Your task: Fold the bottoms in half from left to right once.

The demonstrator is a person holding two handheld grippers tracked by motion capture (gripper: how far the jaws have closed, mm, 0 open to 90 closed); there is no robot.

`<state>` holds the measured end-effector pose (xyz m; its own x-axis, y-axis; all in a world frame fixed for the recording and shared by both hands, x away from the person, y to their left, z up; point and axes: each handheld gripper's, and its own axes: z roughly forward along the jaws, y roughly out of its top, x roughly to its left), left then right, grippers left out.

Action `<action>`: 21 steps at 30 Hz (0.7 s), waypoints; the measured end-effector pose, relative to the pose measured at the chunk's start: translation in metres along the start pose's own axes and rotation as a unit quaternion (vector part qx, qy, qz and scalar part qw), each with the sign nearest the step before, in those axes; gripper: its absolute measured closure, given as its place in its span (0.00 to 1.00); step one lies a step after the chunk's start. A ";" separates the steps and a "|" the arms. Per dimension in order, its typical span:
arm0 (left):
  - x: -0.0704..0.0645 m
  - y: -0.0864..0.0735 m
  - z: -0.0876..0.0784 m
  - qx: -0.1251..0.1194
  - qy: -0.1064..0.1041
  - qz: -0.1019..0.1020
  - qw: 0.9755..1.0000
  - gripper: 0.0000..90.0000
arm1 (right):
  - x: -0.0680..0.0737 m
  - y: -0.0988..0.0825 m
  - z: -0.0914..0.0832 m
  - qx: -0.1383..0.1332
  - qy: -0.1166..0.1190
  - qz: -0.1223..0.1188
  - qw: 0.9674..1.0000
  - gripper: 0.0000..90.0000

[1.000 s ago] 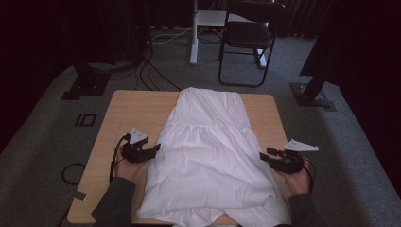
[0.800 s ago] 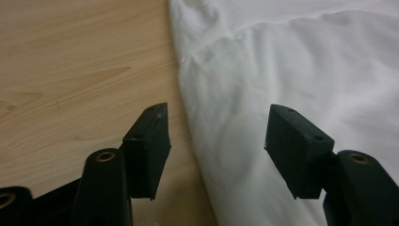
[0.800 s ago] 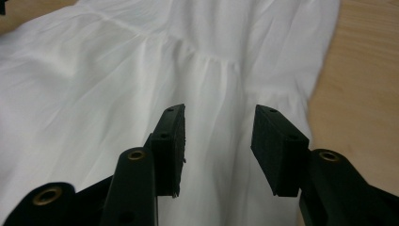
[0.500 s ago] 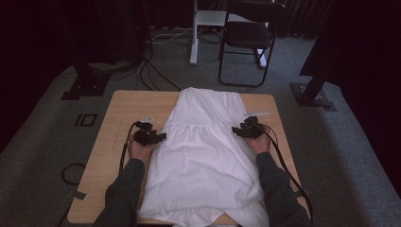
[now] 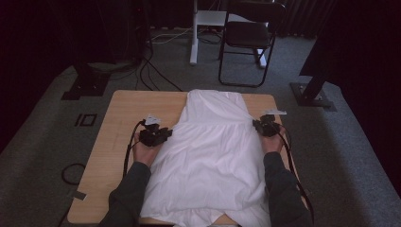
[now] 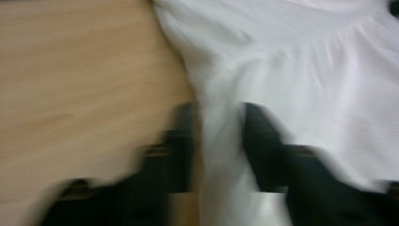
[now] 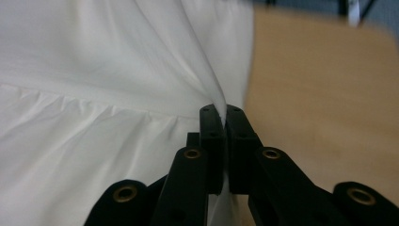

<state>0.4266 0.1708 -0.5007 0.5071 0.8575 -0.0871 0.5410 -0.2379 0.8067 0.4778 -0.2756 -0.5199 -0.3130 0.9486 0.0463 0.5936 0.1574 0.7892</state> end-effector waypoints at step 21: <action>0.003 0.013 0.081 0.108 0.002 -0.001 0.994 0.96 | 0.004 -0.028 0.025 0.037 0.003 0.005 0.999 0.94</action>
<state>0.4896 0.1337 -0.5380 0.5032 0.8598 -0.0862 0.6742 -0.3283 0.6616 0.4790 -0.2691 -0.5571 -0.3109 0.9487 0.0571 0.6498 0.1683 0.7412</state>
